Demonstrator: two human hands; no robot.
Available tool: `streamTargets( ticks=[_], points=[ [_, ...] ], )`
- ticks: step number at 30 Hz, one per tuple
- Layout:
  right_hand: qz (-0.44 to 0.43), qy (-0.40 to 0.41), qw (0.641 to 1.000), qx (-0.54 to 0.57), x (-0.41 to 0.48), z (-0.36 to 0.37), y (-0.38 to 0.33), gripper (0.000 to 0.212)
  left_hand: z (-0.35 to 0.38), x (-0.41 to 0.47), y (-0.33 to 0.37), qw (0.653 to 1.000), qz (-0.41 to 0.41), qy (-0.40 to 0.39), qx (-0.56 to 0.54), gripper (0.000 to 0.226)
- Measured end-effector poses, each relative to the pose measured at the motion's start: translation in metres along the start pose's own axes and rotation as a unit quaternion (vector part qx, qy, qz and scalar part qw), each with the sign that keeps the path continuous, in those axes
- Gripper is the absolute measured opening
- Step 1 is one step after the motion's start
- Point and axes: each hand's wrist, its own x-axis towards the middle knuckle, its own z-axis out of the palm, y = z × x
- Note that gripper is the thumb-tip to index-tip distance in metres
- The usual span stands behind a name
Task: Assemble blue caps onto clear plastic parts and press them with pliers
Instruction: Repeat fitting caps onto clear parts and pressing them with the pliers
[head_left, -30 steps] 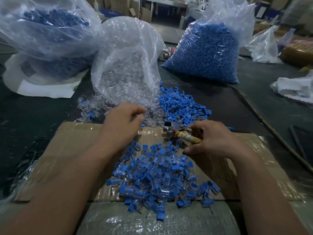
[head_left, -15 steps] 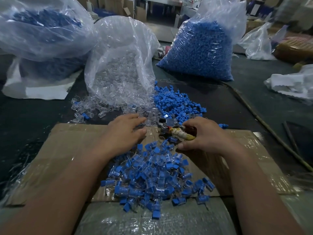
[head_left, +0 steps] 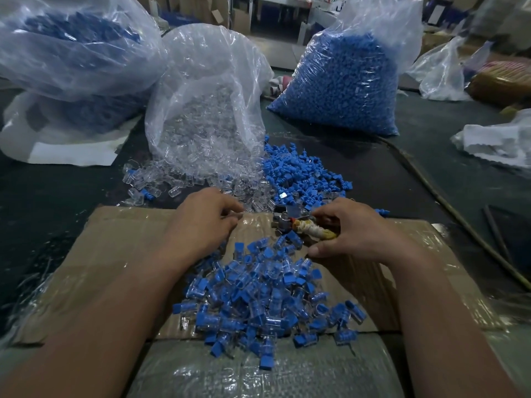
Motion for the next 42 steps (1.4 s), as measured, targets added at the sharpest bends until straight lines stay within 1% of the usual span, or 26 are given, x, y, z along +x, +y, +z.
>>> streamTargets(
  ticks=[4,6,8,10,12,14,16,18,20,22,25,27,29,34,38,40,42],
  points=[
    [0.007,-0.006,1.000,0.007,-0.001,-0.001,-0.001,0.074,0.000,-0.001,0.001,1.000,-0.004,0.021,-0.001,0.022],
    [0.015,-0.004,0.999,0.033,-0.002,-0.002,-0.003,0.074,-0.001,-0.002,0.001,0.999,-0.010,0.029,-0.014,0.020],
    [0.019,-0.001,0.997,0.071,-0.004,-0.004,-0.005,0.079,-0.003,-0.003,0.001,0.998,-0.025,0.039,-0.051,0.015],
    [0.014,0.002,0.997,0.078,-0.006,-0.005,-0.005,0.079,-0.005,-0.004,0.003,0.993,-0.037,0.049,-0.098,0.008],
    [0.006,0.003,0.997,0.078,-0.007,-0.005,-0.005,0.065,-0.006,-0.006,0.005,0.987,-0.033,0.063,-0.146,0.021],
    [0.000,0.031,0.996,0.082,-0.006,-0.006,-0.003,0.038,-0.006,-0.008,0.009,0.977,-0.019,0.079,-0.196,0.019],
    [0.008,0.094,0.992,0.085,-0.003,-0.008,0.001,0.016,-0.008,-0.009,0.012,0.970,-0.011,0.091,-0.224,0.022],
    [0.033,0.166,0.980,0.109,0.001,-0.010,0.004,0.006,-0.009,-0.010,0.014,0.961,-0.006,0.092,-0.260,0.022],
    [0.052,0.215,0.969,0.114,0.006,-0.009,0.007,0.007,-0.009,-0.012,0.016,0.952,-0.006,0.085,-0.294,0.027],
    [0.062,0.225,0.967,0.100,0.012,-0.007,0.008,0.011,-0.008,-0.013,0.019,0.947,-0.003,0.081,-0.310,0.030],
    [0.073,0.196,0.975,0.078,0.022,0.000,0.008,0.005,-0.009,-0.013,0.019,0.940,0.001,0.082,-0.331,0.034],
    [0.081,0.176,0.980,0.050,0.027,0.003,0.008,0.013,-0.010,-0.014,0.020,0.945,0.001,0.085,-0.315,0.036],
    [0.095,0.155,0.983,0.032,0.031,0.005,0.008,0.017,-0.010,-0.014,0.021,0.949,0.002,0.089,-0.304,0.036],
    [0.099,0.133,0.985,0.037,0.035,0.005,0.005,0.022,-0.009,-0.014,0.023,0.952,0.000,0.084,-0.293,0.031],
    [0.083,0.129,0.987,0.055,0.034,0.006,0.002,0.005,-0.008,-0.015,0.023,0.952,0.004,0.083,-0.295,0.030],
    [0.076,0.127,0.987,0.064,0.034,0.006,0.003,0.017,-0.008,-0.015,0.023,0.951,0.004,0.083,-0.297,0.029],
    [0.074,0.121,0.988,0.065,0.035,0.006,0.003,0.021,-0.008,-0.015,0.023,0.949,-0.001,0.080,-0.306,0.026]
  ],
)
